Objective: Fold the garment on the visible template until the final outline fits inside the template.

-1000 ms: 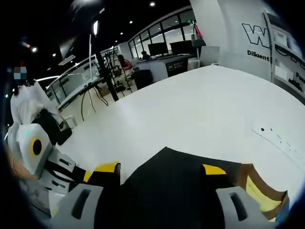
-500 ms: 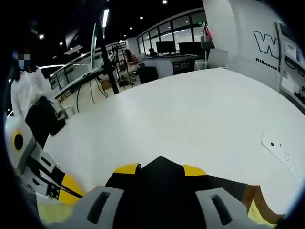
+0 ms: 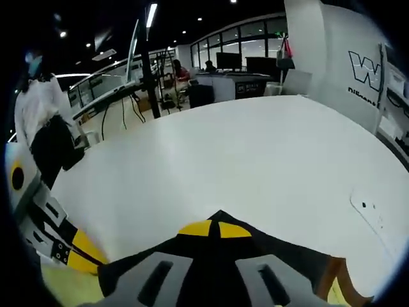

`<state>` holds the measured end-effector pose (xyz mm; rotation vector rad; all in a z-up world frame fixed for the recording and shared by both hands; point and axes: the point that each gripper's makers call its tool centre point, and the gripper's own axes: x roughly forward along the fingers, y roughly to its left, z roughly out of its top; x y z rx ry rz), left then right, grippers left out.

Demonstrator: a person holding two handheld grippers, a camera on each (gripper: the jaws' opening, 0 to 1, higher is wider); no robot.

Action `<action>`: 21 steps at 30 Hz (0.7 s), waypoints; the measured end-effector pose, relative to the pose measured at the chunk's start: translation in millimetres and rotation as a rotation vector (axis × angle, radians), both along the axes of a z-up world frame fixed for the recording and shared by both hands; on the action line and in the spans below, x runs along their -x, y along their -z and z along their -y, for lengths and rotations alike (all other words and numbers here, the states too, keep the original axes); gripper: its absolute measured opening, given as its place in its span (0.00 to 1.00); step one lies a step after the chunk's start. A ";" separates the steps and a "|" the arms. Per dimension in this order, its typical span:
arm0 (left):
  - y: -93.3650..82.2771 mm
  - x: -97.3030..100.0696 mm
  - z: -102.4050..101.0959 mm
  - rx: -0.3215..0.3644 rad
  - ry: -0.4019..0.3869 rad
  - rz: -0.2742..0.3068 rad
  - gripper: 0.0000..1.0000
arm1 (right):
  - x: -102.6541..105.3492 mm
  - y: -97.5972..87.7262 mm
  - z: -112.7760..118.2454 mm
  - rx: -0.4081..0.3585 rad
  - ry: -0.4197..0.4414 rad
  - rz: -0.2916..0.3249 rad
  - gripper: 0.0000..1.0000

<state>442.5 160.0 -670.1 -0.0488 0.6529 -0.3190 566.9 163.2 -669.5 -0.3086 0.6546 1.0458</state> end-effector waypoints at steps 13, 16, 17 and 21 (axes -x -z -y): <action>0.3 -3.7 -9.1 -0.047 -0.036 0.009 0.00 | -7.2 -0.2 -1.6 -0.021 0.065 -0.009 0.00; 0.4 -4.1 -9.0 -0.047 -0.047 0.010 0.00 | -7.2 -0.6 -2.4 -0.034 0.080 -0.014 0.00; 0.4 -4.3 -8.9 -0.045 -0.048 0.010 0.01 | -6.7 -0.7 -2.5 -0.041 0.090 -0.021 0.00; -0.2 -2.9 -9.5 -0.055 -0.048 0.005 0.01 | -13.0 -5.4 3.9 -0.066 0.148 -0.014 0.12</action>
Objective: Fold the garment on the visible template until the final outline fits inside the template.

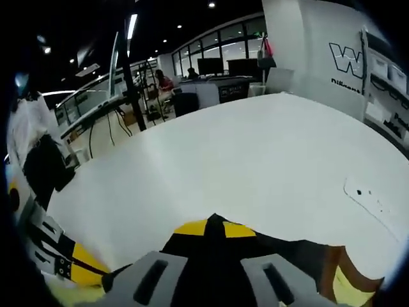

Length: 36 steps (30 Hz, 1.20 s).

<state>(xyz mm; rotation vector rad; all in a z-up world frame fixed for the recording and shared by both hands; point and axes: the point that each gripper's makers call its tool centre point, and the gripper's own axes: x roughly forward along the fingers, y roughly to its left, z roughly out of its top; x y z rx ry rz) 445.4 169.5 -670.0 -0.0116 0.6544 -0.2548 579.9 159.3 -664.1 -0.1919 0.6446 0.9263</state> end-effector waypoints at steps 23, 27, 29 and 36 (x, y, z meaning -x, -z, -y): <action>-34.1 17.9 6.3 0.079 -0.009 0.025 0.56 | 41.2 -34.5 54.4 -0.091 0.182 -0.058 0.93; -37.0 22.0 10.9 0.089 -0.002 0.015 0.68 | 49.7 -39.7 66.3 -0.087 0.195 -0.058 0.98; -39.4 23.8 12.4 0.086 0.004 0.018 0.71 | 57.3 -43.9 74.3 -0.089 0.196 -0.066 0.99; -51.7 35.4 15.5 0.087 0.030 0.021 0.77 | 83.5 -50.6 107.9 -0.071 0.223 -0.057 0.99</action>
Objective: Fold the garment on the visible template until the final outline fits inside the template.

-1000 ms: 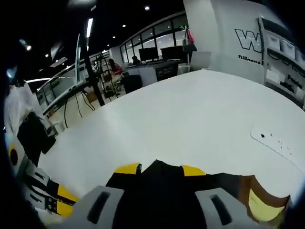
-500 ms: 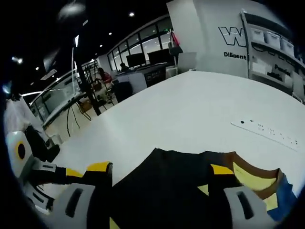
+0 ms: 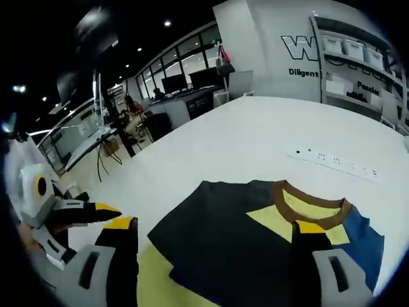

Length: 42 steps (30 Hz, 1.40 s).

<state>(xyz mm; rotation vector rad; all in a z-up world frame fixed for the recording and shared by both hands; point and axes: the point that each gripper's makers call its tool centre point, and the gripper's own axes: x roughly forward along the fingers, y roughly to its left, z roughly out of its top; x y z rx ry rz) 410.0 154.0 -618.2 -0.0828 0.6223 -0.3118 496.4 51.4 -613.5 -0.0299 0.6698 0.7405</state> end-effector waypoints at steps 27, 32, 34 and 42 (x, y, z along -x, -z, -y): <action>1.3 60.9 9.4 -0.050 0.085 -0.049 0.78 | 96.7 10.7 97.5 0.060 0.063 -0.038 0.99; 0.7 69.3 9.9 -0.046 0.088 -0.059 0.77 | 113.7 12.2 109.4 0.063 0.072 -0.048 0.99; 0.3 74.7 10.3 -0.052 0.093 -0.063 0.76 | 119.6 12.2 113.5 0.063 0.075 -0.051 0.99; 3.7 93.5 12.1 -0.051 0.092 -0.097 0.73 | 163.0 20.7 137.2 0.077 0.101 -0.071 0.99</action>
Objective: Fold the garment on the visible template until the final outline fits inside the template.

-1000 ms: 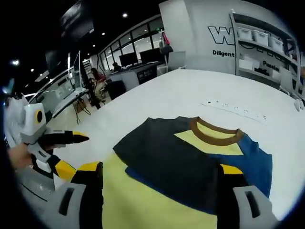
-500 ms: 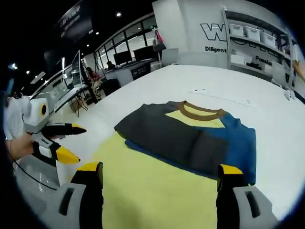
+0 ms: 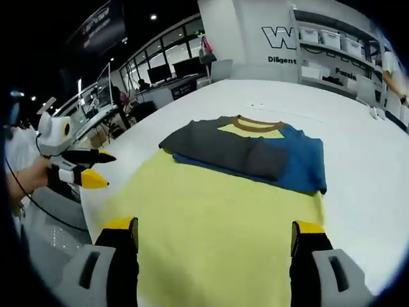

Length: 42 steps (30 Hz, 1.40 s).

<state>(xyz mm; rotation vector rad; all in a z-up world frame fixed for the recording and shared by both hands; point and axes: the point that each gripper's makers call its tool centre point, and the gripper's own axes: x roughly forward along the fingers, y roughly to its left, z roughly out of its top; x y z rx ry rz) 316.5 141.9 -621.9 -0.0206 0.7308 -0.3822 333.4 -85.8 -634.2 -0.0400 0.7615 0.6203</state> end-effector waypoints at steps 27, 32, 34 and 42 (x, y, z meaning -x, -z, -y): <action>29.4 70.0 -6.8 -0.050 -0.035 -0.196 0.57 | 77.0 22.1 66.9 0.079 0.127 -0.085 0.75; 35.7 81.7 -4.3 -0.070 -0.022 -0.242 0.52 | 85.6 29.7 77.0 0.131 0.138 -0.097 0.66; 37.6 84.3 -3.3 -0.061 -0.027 -0.259 0.50 | 87.9 30.3 78.4 0.130 0.140 -0.104 0.63; 48.0 92.8 -4.0 -0.078 -0.046 -0.299 0.39 | 96.7 33.9 88.7 0.162 0.152 -0.128 0.51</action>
